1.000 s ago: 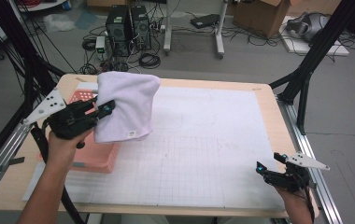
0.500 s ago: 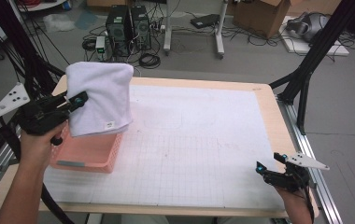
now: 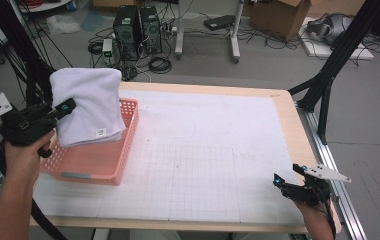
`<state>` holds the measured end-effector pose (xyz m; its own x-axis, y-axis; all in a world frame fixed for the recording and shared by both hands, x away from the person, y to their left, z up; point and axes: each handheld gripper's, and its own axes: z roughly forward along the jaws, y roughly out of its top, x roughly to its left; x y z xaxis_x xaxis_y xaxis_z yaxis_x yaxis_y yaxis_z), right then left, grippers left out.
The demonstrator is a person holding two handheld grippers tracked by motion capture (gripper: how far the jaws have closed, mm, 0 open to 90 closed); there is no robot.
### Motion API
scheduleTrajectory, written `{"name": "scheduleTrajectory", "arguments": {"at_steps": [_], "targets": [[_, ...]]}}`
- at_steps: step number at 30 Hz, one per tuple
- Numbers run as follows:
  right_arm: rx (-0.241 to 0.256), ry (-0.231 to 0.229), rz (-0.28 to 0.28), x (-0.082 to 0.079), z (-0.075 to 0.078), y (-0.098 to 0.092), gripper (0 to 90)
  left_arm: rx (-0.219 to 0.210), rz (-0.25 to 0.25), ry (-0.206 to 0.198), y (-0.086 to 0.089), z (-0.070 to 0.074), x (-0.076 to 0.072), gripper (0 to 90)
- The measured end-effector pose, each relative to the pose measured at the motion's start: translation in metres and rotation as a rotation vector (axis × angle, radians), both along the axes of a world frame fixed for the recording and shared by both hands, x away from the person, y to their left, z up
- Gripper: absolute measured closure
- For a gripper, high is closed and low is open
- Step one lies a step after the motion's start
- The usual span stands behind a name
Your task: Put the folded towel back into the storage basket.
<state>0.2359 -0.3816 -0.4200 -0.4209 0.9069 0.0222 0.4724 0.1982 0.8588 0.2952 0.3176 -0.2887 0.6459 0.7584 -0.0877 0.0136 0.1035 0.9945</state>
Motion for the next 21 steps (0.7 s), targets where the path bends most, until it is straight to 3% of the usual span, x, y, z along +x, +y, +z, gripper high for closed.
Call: {"name": "scheduleTrajectory", "arguments": {"at_steps": [11,21], "targets": [[-0.009,0.001,0.001,0.0,0.0,0.002,17.8,-0.008,0.031,0.055,0.014,-0.021,0.005,74.0],[-0.028,0.002,0.006,0.0,-0.001,0.004,17.7,-0.014,0.021,0.098,0.011,-0.041,0.011,74.0]]}}
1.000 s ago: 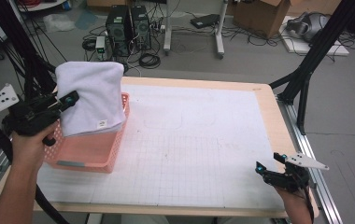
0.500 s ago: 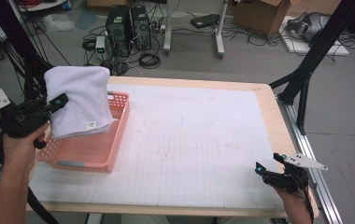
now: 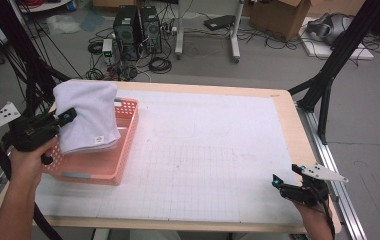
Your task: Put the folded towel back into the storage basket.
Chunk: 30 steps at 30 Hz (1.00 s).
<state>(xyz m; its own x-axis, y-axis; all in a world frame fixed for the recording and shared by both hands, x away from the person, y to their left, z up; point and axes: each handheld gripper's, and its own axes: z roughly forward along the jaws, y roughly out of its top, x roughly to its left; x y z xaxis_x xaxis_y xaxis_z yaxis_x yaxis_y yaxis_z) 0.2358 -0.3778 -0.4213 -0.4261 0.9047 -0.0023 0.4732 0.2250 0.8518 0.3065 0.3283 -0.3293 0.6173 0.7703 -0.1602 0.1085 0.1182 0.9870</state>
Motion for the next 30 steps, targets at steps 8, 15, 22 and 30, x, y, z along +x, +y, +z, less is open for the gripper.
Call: {"name": "scheduleTrajectory", "arguments": {"at_steps": [8,15,22,30], "targets": [[-0.004,0.001,0.0,0.0,0.0,0.0,17.8,-0.001,-0.014,0.033,-0.006,-0.018,0.008,74.0],[-0.007,0.006,-0.002,-0.001,-0.001,0.0,17.8,0.017,-0.007,0.099,-0.006,-0.039,0.019,73.9],[-0.006,0.007,-0.006,-0.002,-0.001,-0.002,17.8,0.022,0.006,0.167,-0.001,-0.051,0.026,73.2],[-0.006,0.002,-0.004,-0.002,0.0,-0.002,17.8,0.053,0.046,0.244,-0.003,-0.053,0.033,69.1]]}}
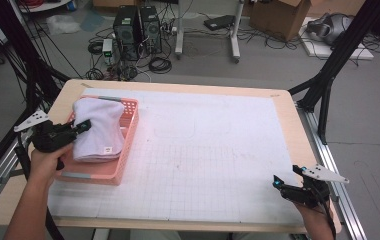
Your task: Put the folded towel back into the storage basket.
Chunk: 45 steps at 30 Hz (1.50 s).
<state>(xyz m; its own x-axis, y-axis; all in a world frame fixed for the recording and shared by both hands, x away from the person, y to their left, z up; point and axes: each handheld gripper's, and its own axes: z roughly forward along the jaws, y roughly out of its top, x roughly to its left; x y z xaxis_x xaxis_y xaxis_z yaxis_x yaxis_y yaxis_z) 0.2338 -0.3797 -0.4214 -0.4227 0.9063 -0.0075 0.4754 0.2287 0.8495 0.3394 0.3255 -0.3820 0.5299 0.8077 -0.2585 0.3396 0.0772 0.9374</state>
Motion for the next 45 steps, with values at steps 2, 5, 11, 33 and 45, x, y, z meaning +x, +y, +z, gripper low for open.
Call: {"name": "scheduleTrajectory", "arguments": {"at_steps": [2,5,11,33,45], "targets": [[-0.001,-0.003,0.0,0.0,0.0,-0.001,17.8,0.019,0.024,0.032,0.0,0.0,0.001,66.9],[0.0,0.0,-0.003,0.0,0.0,-0.001,17.8,0.038,0.049,0.077,0.0,-0.001,0.004,64.5],[0.002,0.001,-0.002,0.0,0.001,-0.001,17.8,0.049,0.109,0.124,0.0,0.001,0.006,55.3],[-0.001,-0.001,-0.003,-0.001,0.001,-0.001,17.7,0.14,0.256,0.059,-0.012,0.02,-0.007,34.3],[-0.004,0.002,-0.006,-0.001,0.001,-0.002,17.8,0.308,0.213,0.27,-0.037,0.003,0.017,34.5]]}}
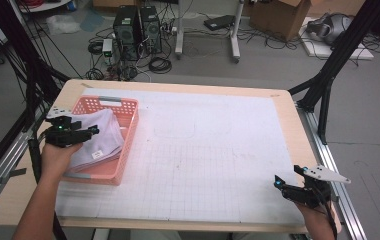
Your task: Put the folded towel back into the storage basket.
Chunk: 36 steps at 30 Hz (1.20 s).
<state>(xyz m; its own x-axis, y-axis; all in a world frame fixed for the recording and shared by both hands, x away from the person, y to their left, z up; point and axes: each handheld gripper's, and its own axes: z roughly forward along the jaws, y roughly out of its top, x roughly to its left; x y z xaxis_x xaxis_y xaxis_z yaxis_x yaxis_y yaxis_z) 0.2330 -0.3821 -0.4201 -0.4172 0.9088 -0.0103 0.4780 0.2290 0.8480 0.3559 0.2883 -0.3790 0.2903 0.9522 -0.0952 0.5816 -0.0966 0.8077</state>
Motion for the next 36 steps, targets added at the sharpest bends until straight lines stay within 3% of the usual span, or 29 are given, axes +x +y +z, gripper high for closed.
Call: {"name": "scheduleTrajectory", "arguments": {"at_steps": [1,3,8,14,20,23,24,26,27,29,33,36], "targets": [[0.0,0.0,0.0,0.0,0.0,0.0,17.8,0.0,0.0,0.0,0.0,0.0,0.0,34.5],[-0.001,0.0,-0.002,0.0,0.0,0.0,17.8,0.018,-0.008,0.048,-0.005,-0.006,0.006,33.3],[0.002,0.002,-0.005,0.0,0.0,0.0,17.8,0.04,0.008,0.107,-0.009,-0.014,0.013,32.3],[0.003,0.002,-0.002,0.0,0.0,0.0,17.8,0.121,0.011,0.179,-0.015,-0.023,0.019,32.9],[0.001,0.005,0.002,0.001,-0.001,0.001,17.8,0.185,-0.001,0.217,-0.023,-0.034,0.027,29.8],[0.003,0.006,0.001,0.001,0.0,0.001,17.8,0.191,-0.022,0.214,-0.024,-0.036,0.028,31.2],[0.002,0.004,0.003,0.001,-0.001,0.001,17.8,0.184,-0.055,0.211,-0.024,-0.036,0.028,32.2],[0.002,0.004,0.003,0.001,-0.001,0.001,17.8,0.174,-0.068,0.208,-0.024,-0.036,0.028,32.8],[0.003,0.008,0.002,0.001,-0.001,0.001,17.9,0.172,-0.109,0.2,-0.024,-0.036,0.027,32.9],[-0.001,0.006,0.007,0.002,-0.001,0.002,17.8,0.169,-0.125,0.201,-0.024,-0.036,0.027,33.6],[0.002,0.008,0.004,0.001,-0.001,0.001,17.8,0.159,-0.255,0.182,-0.025,-0.035,0.024,38.9],[0.001,0.006,0.003,0.001,-0.001,0.0,17.9,0.142,-0.322,0.177,-0.024,-0.034,0.022,41.1]]}}
